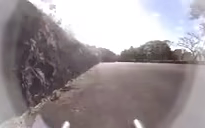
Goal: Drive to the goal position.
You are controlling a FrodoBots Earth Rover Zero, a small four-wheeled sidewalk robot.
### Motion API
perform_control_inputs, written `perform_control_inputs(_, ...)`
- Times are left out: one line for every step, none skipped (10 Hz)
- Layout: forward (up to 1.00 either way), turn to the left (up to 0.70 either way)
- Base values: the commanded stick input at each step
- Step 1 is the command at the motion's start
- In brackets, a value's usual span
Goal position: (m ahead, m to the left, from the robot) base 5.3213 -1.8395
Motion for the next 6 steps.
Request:
perform_control_inputs(0.7,-0.34)
perform_control_inputs(0.7,-0.34)
perform_control_inputs(0.7,-0.34)
perform_control_inputs(0.7,-0.33)
perform_control_inputs(0.7,-0.28)
perform_control_inputs(0.7,-0.22)
